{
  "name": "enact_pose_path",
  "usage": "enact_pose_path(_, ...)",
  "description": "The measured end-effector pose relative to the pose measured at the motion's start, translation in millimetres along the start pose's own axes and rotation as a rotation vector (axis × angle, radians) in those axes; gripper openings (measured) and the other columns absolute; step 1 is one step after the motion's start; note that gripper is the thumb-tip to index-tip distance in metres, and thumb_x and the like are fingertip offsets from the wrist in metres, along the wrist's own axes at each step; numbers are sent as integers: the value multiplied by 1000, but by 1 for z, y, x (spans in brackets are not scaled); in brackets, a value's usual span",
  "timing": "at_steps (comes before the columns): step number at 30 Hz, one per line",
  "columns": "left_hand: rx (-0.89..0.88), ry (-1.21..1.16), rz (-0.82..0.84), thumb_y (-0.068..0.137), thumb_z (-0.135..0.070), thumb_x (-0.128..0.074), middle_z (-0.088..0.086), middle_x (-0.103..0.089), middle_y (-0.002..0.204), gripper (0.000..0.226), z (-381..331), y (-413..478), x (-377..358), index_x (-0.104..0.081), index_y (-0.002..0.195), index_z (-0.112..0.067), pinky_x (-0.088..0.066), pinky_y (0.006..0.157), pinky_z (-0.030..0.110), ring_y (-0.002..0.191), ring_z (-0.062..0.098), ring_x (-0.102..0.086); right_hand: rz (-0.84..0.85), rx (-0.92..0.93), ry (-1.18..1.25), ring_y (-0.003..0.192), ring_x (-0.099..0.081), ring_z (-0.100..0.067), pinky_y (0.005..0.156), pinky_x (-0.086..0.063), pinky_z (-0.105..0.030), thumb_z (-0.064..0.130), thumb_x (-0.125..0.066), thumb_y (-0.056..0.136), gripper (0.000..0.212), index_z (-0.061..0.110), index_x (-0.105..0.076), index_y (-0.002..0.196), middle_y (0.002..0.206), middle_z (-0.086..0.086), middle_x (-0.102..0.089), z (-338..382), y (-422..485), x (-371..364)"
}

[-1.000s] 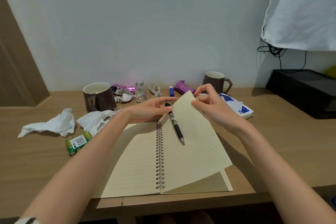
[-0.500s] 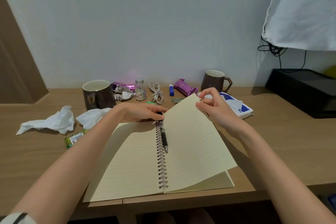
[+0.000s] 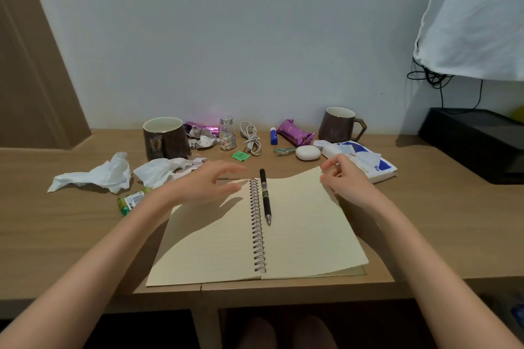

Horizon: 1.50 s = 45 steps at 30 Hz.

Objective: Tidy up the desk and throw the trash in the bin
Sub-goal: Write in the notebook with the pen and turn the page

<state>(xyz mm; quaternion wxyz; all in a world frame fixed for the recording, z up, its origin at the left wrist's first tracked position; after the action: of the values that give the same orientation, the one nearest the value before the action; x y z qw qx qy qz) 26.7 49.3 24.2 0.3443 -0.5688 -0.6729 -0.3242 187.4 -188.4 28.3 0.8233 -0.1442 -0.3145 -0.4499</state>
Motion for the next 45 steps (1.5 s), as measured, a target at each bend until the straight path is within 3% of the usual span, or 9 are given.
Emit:
enact_pose_path(5,26,137,22,91,-48,-51,-12,-45,141,50,-9,-52,-3,-42,138,-36,-33,109,32,131,7,-37,-124,141,-234,120,-41,-20,89,-37,-34,25,-61,90,18,30,-58,107,119,3,-55,-3,-8,-13)
enact_pose_path(8,75,180,87,88,-60,-44,-14,-34,150,60,-18,-82,-13,-31,143,-42,-25,113,31,138,7,-26,12,324,-179,127,-41,-16,104,-38,-39,29,-55,94,28,29,-58,122,132,6,-52,12,-23,-35)
enact_pose_path(13,161,353,108,76,-81,-31,-17,-2,159,80,-23,-117,-34,-11,147,-48,-4,120,41,147,10,1,269,389,-154,143,-22,-8,111,-17,-24,35,-38,101,46,31,-32,147,155,10,-29,33,-43,-73)
enact_pose_path(18,129,370,78,63,-92,-35,-21,8,157,96,-24,-143,-46,1,143,-55,5,120,45,146,8,12,278,393,-311,141,-28,-15,112,-28,-39,44,-26,102,51,40,-13,150,155,11,-31,28,-51,-81)
enact_pose_path(28,-48,404,-140,89,-37,-58,-27,-36,146,54,-40,-168,-34,-37,137,-52,-43,103,31,133,0,-38,254,398,-344,137,-30,-12,101,-26,-26,44,-22,102,47,41,-18,149,152,13,-34,16,-59,-73)
enact_pose_path(32,-103,77,-387,79,-14,-71,-20,-31,150,65,-34,-165,-36,-49,132,-45,-35,110,36,138,4,-31,252,356,-130,138,-33,-11,113,-30,-41,43,-34,100,47,47,-24,145,149,13,-39,11,-56,-65)
enact_pose_path(35,-28,-308,-594,75,-15,-77,-14,-31,150,85,-34,-161,-36,-32,143,-41,-42,105,29,135,5,-37,142,296,-192,138,-34,-14,112,-32,-41,37,-43,99,47,36,-33,144,150,7,-40,-2,-55,-54)
enact_pose_path(40,324,-1231,-547,92,-22,-54,2,-68,121,52,-35,-153,-37,-39,141,-23,-59,69,25,92,9,-69,115,220,-330,147,-17,-23,117,-21,-47,42,-40,98,45,32,-40,143,153,4,-35,-19,-59,-42)
enact_pose_path(45,403,-1377,-395,92,-38,-53,6,-71,111,37,-38,-136,-32,-62,121,-17,-57,75,31,95,18,-68,101,233,-225,144,-25,-17,115,-25,-39,33,-43,100,41,30,-44,140,151,7,-39,-14,-64,-36)
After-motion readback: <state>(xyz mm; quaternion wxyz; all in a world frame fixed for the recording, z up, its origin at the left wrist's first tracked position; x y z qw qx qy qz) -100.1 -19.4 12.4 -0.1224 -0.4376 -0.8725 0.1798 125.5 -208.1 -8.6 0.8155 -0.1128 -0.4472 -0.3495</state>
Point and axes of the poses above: each hand's wrist, its own y-axis towards the middle knuckle, its own x-axis out of the back of the hand, z = x × y, the point moved 2 cm from there along y, towards the middle knuckle
